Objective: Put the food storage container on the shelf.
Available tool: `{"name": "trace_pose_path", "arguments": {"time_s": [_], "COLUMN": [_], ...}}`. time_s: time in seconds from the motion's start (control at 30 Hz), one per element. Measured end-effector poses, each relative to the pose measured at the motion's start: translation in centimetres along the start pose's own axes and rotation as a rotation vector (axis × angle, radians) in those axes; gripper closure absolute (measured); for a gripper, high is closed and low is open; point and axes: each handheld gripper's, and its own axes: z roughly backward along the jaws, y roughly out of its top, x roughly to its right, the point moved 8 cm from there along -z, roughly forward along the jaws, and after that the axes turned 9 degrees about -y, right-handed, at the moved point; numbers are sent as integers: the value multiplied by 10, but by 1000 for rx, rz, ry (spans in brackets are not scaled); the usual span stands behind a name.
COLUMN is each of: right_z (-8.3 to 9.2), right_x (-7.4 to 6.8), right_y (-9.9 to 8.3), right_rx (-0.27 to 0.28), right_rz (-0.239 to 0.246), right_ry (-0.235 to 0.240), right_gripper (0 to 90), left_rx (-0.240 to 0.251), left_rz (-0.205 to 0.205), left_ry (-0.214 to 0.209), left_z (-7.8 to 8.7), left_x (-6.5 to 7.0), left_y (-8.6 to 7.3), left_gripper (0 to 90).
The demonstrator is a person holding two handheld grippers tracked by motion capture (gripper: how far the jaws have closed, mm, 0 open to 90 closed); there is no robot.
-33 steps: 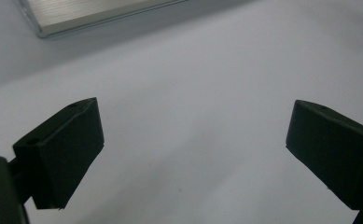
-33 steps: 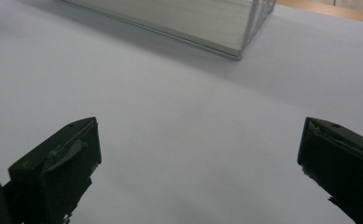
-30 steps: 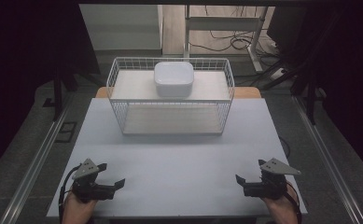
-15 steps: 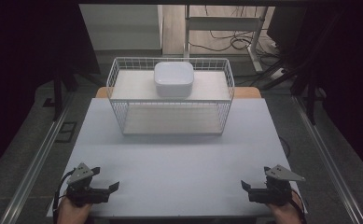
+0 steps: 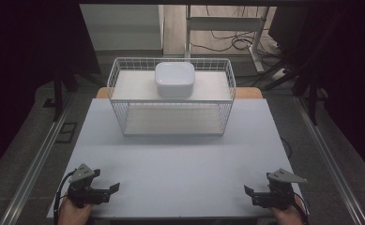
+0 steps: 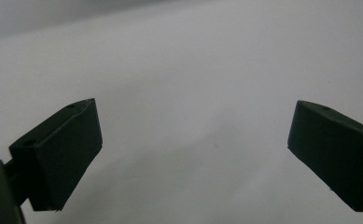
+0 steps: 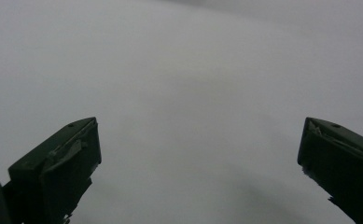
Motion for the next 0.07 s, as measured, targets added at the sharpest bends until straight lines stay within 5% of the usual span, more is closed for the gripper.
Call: {"name": "trace_pose_path", "arguments": {"time_s": [0.07], "right_z": [-1], "right_x": [0], "right_y": [0], "right_rx": [-6], "right_rz": [5], "right_ry": [-1], "right_gripper": [0], "left_rx": [-8], "left_rz": [0], "left_ry": [2], "left_z": [-1], "left_x": [0], "left_y": [0], "left_gripper": [29]}}
